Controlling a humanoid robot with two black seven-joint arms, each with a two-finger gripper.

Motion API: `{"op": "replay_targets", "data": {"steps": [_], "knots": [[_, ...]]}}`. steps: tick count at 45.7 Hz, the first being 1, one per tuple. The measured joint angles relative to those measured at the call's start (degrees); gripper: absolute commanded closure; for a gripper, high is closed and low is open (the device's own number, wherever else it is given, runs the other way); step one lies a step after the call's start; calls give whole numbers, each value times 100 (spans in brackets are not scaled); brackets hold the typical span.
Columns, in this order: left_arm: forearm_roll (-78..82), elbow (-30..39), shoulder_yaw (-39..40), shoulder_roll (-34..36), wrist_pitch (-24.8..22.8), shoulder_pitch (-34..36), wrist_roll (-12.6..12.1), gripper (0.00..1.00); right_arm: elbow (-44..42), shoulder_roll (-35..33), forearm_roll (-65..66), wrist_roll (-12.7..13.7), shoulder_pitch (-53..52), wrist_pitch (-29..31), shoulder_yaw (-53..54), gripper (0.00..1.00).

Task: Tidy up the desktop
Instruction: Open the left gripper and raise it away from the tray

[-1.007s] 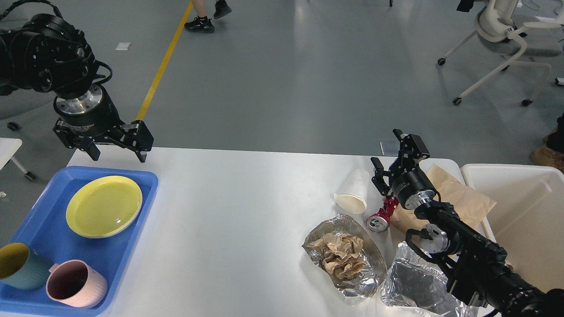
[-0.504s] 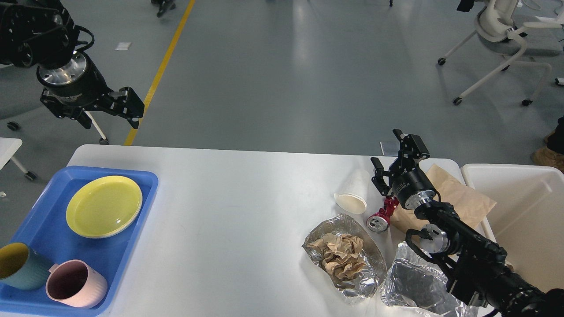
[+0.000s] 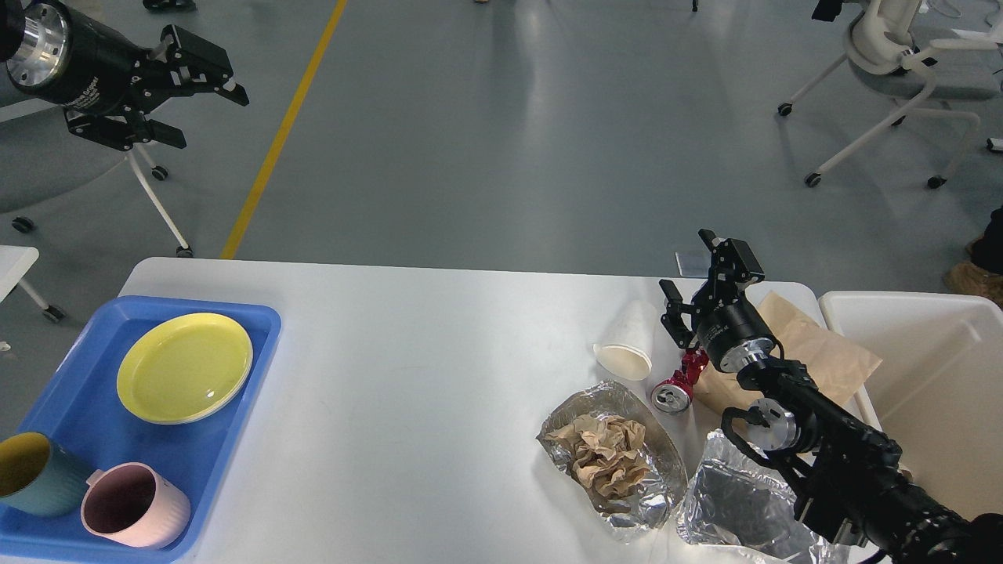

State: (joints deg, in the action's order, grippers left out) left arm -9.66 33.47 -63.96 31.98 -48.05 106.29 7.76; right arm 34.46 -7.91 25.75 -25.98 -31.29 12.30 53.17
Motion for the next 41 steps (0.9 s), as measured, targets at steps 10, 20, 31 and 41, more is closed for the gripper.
{"op": "replay_targets", "data": {"steps": [10, 20, 31, 41], "knots": [[-406, -231, 807, 238, 1347, -667, -8, 5, 3, 0, 0, 0, 0, 0, 0, 0], [-430, -383, 2046, 300, 1758, -1005, -74, 5, 3, 0, 0, 1, 0, 0, 0, 0], [-399, -488, 3513, 310, 1814, -1749, -687, 5, 0, 0, 0, 5, 0, 0, 0, 0], [-338, -958, 4632, 248, 1791, -2525, -1051, 4, 0, 0, 0, 5, 0, 0, 0, 0]]}}
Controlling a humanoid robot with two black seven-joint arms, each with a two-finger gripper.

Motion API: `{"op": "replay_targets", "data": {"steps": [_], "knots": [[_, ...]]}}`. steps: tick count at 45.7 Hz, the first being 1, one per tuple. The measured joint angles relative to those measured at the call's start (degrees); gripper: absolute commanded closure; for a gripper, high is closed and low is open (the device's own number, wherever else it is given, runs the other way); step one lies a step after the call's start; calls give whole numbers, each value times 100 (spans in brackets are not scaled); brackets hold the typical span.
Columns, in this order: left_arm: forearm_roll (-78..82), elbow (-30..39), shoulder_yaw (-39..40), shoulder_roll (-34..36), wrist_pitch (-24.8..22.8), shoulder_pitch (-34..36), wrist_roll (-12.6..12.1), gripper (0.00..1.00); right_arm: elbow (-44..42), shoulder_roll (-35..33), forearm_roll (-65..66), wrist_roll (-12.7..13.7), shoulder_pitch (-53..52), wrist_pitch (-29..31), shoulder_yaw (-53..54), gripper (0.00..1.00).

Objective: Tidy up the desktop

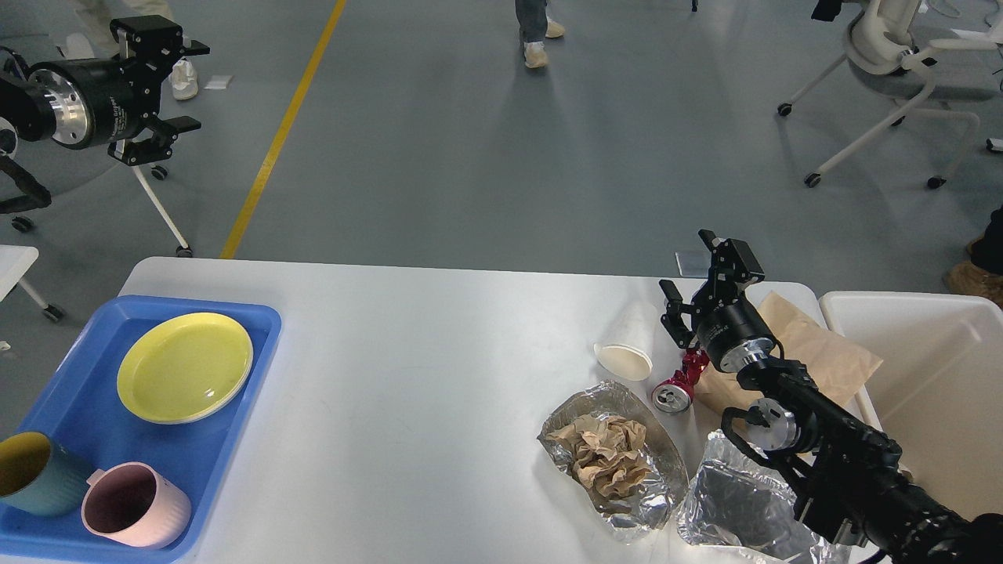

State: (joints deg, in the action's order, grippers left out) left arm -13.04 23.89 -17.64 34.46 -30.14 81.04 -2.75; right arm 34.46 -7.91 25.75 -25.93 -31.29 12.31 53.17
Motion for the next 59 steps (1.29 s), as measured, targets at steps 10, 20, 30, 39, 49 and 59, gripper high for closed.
{"op": "replay_targets", "data": {"steps": [10, 20, 30, 39, 49, 59], "knots": [[-3, -123, 78, -86, -44, -188, -32, 4, 3, 0, 0, 0, 0, 0, 0, 0], [2, -130, 97, -159, -49, -322, -44, 4, 4, 0, 0, 0, 0, 0, 0, 0], [-10, -132, 137, -390, -46, -411, -46, 4, 4, 0, 0, 0, 0, 0, 1, 0], [-15, -132, 330, -575, -36, -538, -46, 4, 4, 0, 0, 0, 0, 0, 1, 0], [-15, -130, 424, -685, -35, -558, -45, 4, 0, 0, 0, -1, 0, 0, 1, 0], [-40, -141, 620, -767, -14, -857, -42, 4, 0, 0, 0, -1, 0, 0, 1, 0]]}}
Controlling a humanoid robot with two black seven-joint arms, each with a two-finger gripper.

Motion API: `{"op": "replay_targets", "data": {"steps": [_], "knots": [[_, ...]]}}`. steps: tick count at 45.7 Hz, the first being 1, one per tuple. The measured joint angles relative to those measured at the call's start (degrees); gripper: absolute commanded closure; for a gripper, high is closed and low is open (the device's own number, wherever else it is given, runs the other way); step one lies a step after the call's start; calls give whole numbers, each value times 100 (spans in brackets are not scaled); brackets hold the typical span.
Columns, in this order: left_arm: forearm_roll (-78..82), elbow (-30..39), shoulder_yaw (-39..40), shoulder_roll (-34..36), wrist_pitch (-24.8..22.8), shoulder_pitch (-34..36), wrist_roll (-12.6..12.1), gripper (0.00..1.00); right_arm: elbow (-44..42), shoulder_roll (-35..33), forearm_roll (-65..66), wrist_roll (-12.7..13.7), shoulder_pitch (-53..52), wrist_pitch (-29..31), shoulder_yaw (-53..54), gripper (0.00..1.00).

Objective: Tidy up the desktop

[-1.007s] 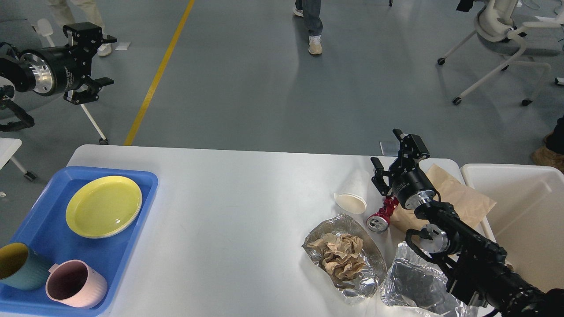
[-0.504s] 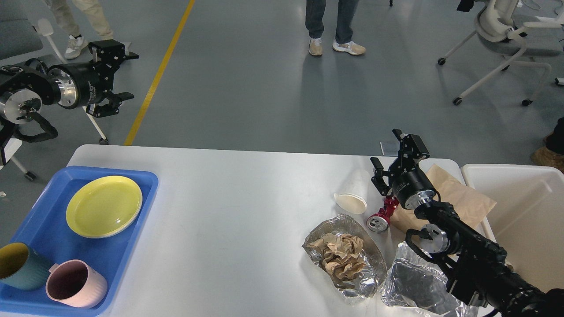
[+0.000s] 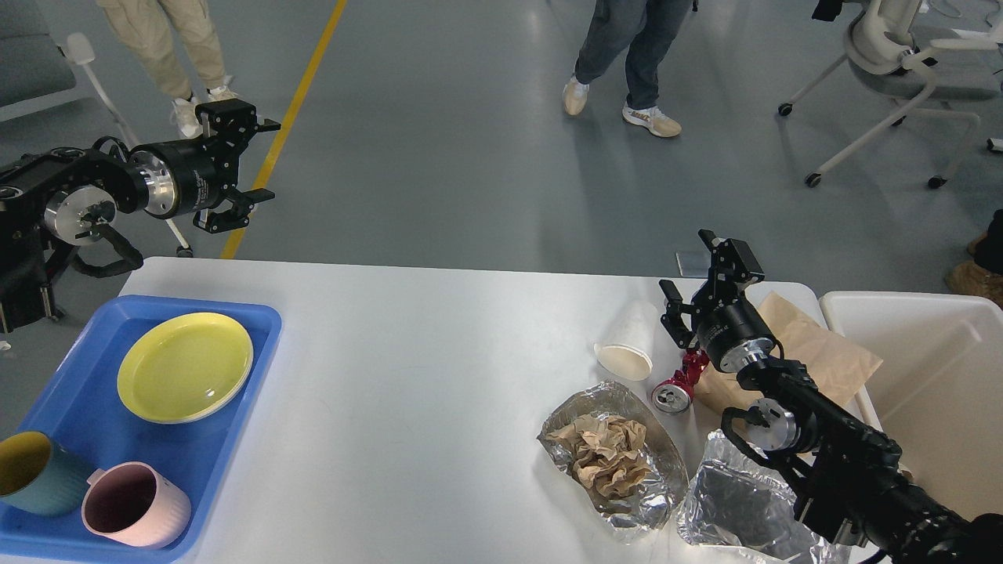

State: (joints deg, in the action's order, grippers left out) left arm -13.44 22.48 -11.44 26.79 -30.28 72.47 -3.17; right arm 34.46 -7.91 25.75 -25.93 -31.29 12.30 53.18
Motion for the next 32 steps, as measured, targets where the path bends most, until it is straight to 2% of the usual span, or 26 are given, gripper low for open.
{"op": "replay_targets", "data": {"steps": [17, 32], "knots": [[-35, -382, 1364, -449, 48, -1022, -7, 4, 4, 0, 0, -3, 0, 0, 0, 0], [-44, -816, 1919, -595, 64, -1761, -8, 4, 5, 0, 0, -3, 0, 0, -1, 0]]}}
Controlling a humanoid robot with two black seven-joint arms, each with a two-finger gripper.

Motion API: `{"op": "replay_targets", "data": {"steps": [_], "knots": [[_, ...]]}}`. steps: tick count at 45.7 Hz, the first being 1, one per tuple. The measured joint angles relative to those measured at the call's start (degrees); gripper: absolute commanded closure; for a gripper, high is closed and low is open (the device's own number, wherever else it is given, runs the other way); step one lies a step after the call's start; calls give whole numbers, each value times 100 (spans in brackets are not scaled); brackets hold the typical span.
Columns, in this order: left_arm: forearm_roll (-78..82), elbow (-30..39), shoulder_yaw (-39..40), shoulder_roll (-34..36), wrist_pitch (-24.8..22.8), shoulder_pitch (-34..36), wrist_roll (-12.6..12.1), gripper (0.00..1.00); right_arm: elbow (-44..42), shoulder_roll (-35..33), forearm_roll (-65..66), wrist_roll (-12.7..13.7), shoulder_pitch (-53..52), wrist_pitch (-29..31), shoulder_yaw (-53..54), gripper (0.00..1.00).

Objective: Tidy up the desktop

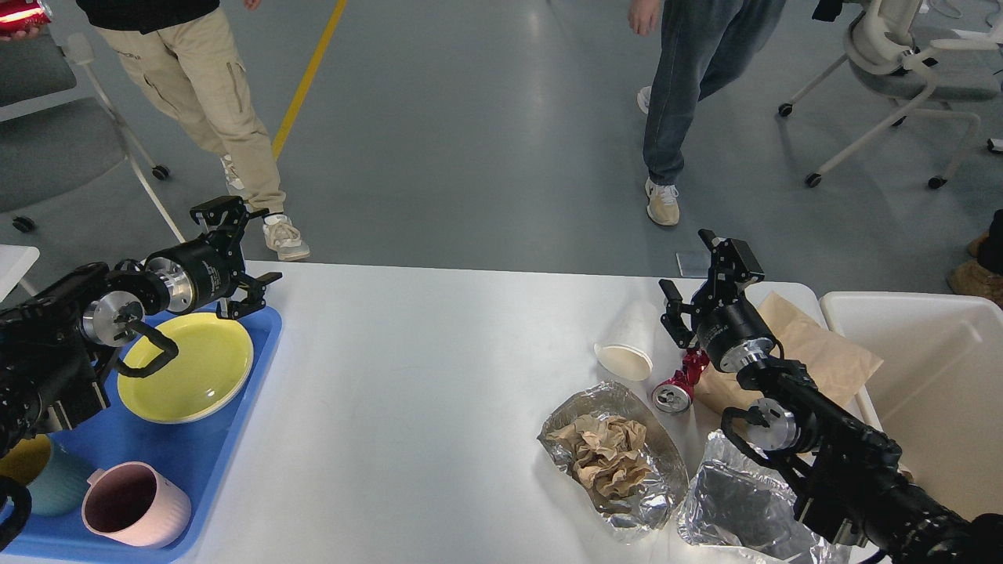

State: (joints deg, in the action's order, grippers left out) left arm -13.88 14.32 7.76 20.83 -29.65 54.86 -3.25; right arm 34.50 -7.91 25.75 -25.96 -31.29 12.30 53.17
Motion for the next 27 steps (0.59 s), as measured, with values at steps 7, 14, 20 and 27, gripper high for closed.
{"op": "replay_targets", "data": {"steps": [7, 14, 20, 27], "knots": [[0, -153, 217, -32, 0, -176, 0, 4, 0, 0, 0, 0, 0, 0, -1, 0], [0, -278, 371, -136, 2, -193, 0, 4, 0, 0, 0, 0, 0, 0, -1, 0], [-1, -384, 452, -272, -22, -234, 0, 4, 0, 0, 0, 0, 0, 0, 0, 0], [0, -424, 531, -308, -358, -321, 9, 4, -2, 0, 0, 0, 0, 0, 0, 0]]}}
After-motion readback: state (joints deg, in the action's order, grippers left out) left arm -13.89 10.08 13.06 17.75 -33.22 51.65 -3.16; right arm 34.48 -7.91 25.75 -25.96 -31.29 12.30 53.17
